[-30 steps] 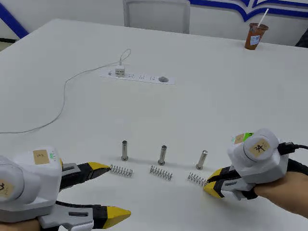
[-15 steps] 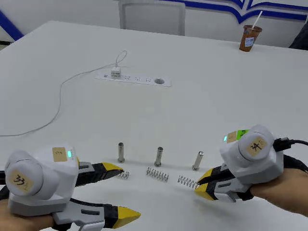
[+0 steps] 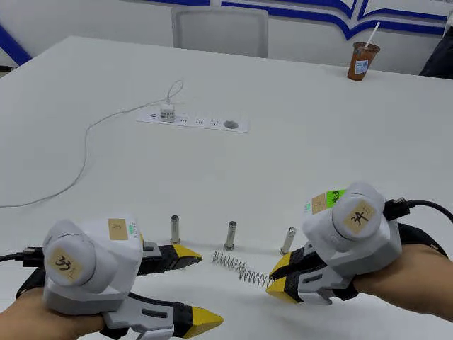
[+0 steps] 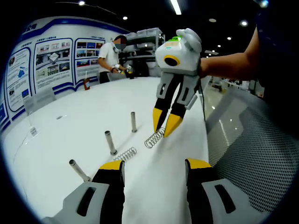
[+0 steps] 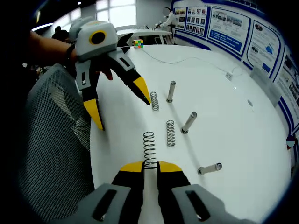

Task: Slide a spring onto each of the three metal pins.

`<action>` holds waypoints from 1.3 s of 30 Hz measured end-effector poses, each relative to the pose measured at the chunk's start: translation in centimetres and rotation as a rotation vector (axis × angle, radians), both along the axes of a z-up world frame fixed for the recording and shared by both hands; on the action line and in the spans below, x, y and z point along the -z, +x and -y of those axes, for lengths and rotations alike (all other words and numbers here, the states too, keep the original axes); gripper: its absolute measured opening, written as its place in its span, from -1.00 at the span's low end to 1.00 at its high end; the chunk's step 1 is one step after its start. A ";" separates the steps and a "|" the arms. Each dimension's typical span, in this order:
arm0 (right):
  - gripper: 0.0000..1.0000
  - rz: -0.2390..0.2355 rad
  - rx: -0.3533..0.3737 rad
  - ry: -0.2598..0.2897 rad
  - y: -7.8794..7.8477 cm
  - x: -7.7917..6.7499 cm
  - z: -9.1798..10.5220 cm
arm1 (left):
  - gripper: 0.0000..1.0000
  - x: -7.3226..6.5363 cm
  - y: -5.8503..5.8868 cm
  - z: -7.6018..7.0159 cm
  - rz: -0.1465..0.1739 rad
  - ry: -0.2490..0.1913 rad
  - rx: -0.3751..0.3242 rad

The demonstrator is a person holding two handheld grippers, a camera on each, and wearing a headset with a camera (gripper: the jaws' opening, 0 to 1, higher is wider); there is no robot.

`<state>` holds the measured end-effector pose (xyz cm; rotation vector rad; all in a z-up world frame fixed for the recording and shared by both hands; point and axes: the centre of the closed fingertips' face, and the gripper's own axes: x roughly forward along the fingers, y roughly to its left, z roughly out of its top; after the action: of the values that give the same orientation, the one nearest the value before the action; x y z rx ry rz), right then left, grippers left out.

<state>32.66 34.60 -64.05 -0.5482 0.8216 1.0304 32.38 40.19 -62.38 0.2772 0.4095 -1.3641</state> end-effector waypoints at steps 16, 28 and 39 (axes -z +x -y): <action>-0.77 -0.015 -0.116 0.009 -1.1 -0.4 -2.2 | -0.19 0.2 -0.8 1.5 0.025 0.017 0.061; -0.77 -0.032 -0.174 0.001 -2.1 -0.5 -2.9 | -0.48 0.6 -1.3 1.6 0.078 0.038 0.107; -0.77 -0.045 -0.177 0.003 -2.4 -0.7 -3.2 | -0.74 0.9 -1.5 1.6 0.117 0.064 0.134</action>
<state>30.30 37.77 -63.39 -0.6052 0.8222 1.2098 30.90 38.54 -63.24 0.4416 0.3424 -1.4598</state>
